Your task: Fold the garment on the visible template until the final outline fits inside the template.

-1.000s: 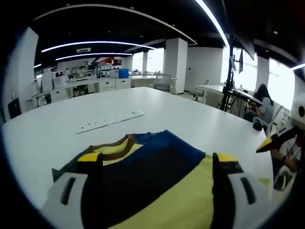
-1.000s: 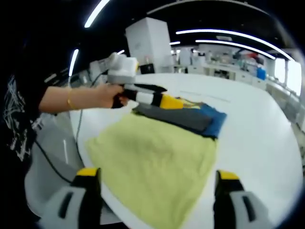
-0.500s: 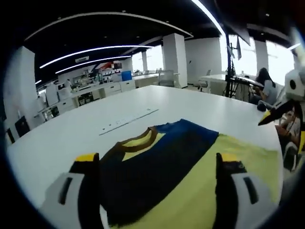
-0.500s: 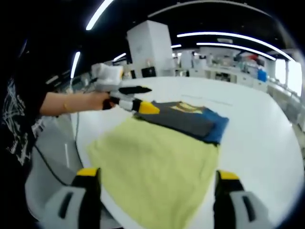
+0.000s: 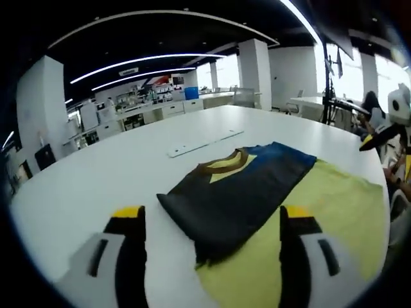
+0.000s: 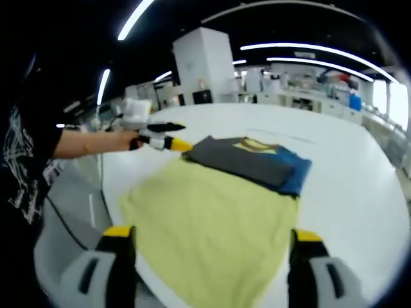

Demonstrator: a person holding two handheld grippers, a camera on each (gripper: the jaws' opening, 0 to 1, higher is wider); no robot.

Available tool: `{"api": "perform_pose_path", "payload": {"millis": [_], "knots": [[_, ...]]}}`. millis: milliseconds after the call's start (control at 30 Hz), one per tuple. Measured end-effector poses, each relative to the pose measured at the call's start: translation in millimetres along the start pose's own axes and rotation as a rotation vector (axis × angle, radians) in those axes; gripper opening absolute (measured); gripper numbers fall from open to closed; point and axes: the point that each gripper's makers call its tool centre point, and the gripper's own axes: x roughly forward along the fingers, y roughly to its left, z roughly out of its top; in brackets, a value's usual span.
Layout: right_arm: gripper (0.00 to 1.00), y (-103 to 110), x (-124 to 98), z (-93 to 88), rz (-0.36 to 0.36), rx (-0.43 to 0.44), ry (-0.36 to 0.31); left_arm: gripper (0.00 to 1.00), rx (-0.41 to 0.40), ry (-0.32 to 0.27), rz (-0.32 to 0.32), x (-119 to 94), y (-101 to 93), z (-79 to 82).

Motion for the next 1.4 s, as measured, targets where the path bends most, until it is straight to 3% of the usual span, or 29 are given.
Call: {"api": "perform_pose_path", "payload": {"millis": [267, 367, 400, 467, 1100, 1200, 1400], "knots": [[0.98, 0, 0, -1.1, 0.0, 0.001, 0.006, 0.54, 0.017, 0.036, 0.022, -9, 16.4, -24.2], [0.98, -1, -1, -1.9, -0.005, 0.006, 0.005, 0.41, 0.015, 0.06, 0.026, -13, 19.1, -32.3], [0.98, -1, -1, -2.5, -0.007, 0.008, 0.005, 0.33, -0.001, 0.098, 0.044, -15, 21.5, -39.7], [0.98, -2, -2, -3.8, -0.011, 0.01, 0.008, 0.24, -0.006, 0.113, 0.023, -15, 19.4, -45.6], [0.96, -11, -7, -11.3, -0.037, 0.046, 0.018, 0.04, 0.128, 0.199, 0.001, -3, 8.8, -70.3], [0.95, -11, -8, -12.8, -0.045, 0.053, 0.021, 0.04, 0.174, 0.21, 0.0, -4, 6.5, -70.4], [0.94, -11, -6, -11.8, -0.045, 0.06, 0.015, 0.01, 0.165, 0.189, 0.031, -3, 13.2, -63.9]]}}
